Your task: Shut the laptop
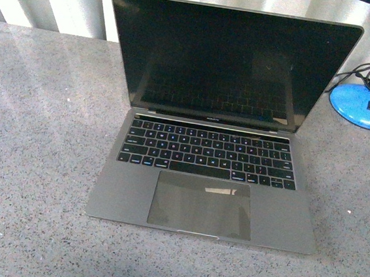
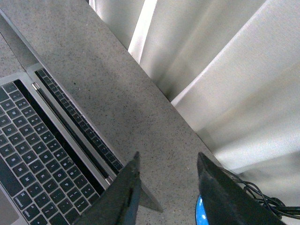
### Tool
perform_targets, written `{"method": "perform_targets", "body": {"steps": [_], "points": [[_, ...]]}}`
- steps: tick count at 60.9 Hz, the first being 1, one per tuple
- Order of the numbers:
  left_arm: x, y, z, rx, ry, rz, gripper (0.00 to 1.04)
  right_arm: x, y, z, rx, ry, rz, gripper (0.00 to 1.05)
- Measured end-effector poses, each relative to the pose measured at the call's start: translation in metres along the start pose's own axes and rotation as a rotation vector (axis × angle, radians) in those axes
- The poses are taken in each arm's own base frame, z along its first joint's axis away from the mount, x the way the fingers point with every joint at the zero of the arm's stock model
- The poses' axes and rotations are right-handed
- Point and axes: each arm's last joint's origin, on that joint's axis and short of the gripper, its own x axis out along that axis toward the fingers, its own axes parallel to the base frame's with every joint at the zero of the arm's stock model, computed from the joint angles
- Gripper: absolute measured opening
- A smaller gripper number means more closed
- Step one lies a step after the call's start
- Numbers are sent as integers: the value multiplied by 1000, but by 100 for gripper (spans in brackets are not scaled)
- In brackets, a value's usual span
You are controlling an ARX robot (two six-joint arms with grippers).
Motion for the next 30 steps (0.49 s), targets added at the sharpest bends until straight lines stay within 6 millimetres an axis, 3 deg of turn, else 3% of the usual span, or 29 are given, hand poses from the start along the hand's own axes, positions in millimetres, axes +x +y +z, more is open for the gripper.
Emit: {"method": "perform_targets", "body": {"steps": [10, 30], "points": [[7, -6, -1, 48, 25, -49, 4, 16, -5, -2, -40, 17, 19, 0], [17, -11, -11, 106, 76, -109, 4, 41, -11, 8, -54, 14, 38, 1]]}}
